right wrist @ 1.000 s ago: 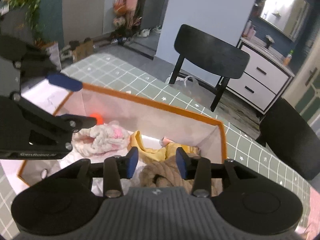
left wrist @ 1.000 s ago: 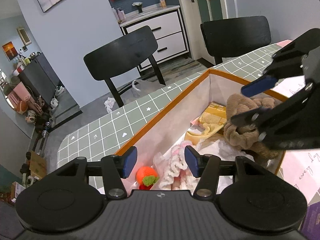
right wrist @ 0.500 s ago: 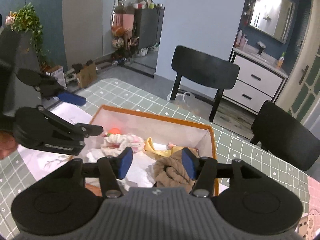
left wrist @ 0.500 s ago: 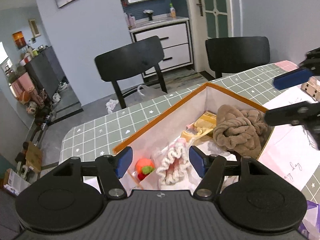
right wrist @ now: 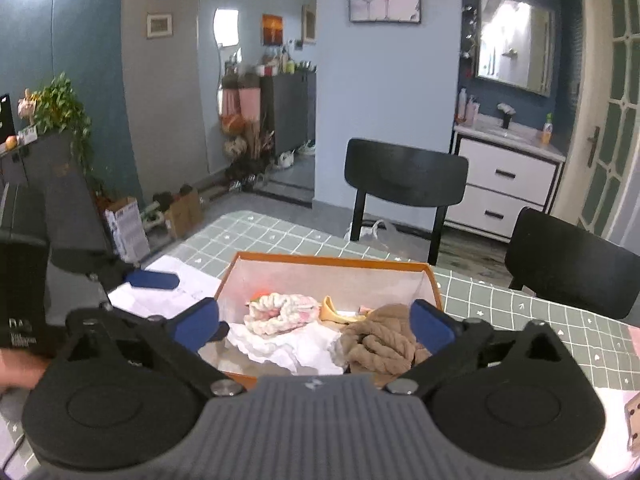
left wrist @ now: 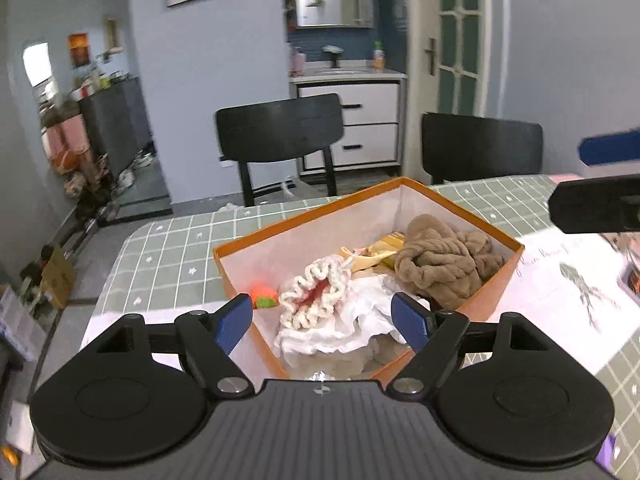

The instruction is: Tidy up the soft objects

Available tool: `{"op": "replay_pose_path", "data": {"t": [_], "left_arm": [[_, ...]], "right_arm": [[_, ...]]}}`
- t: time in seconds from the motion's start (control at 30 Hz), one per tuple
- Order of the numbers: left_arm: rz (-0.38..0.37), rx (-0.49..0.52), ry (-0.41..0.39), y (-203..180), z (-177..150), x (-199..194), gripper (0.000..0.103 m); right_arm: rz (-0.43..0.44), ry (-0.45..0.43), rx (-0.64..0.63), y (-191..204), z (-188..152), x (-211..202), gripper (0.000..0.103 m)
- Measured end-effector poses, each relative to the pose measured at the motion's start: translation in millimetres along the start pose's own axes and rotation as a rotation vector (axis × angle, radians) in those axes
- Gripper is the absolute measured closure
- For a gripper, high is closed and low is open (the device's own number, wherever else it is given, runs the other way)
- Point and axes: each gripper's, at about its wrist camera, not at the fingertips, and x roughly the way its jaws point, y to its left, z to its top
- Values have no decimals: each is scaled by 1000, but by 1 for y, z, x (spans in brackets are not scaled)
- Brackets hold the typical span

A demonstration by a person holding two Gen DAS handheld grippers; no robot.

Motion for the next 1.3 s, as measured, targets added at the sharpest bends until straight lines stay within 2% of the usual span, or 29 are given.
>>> {"op": "replay_pose_path", "data": {"t": [0.13,0.23,0.43,0.57,0.7,0.8,0.9,1.07,1.3], "left_arm": [[48,-81,-33,2,-4,-3,7],[103,-125,-1,4,-4,-1,6],[271,-117,25,3,-6,1,5],[310,-124,25,5,-11,2,4],[299,-124,42,-2,-18,3,4],[295,-79,44,-14,-13,6,4],[284,-57,50,-22,-14,5,4],[279,-92,47,-24,-18,-3,4],[286,-88,51,-29,-17,-7,4]], "right_arm": [[-14,-88,92,-5,-5,-6,3],[-44,-116,162,-6,-11,-4,3],[-167,-37,149,2,-25,21,3],[-192,-1,151,0,-37,42,3],[-206,22,169,-2,-51,56,3],[-185,24,177,-3,-54,61,3],[-219,31,181,-6,-54,61,3],[-227,34,175,-3,-60,56,3],[-226,36,181,-2,-67,50,3]]}}
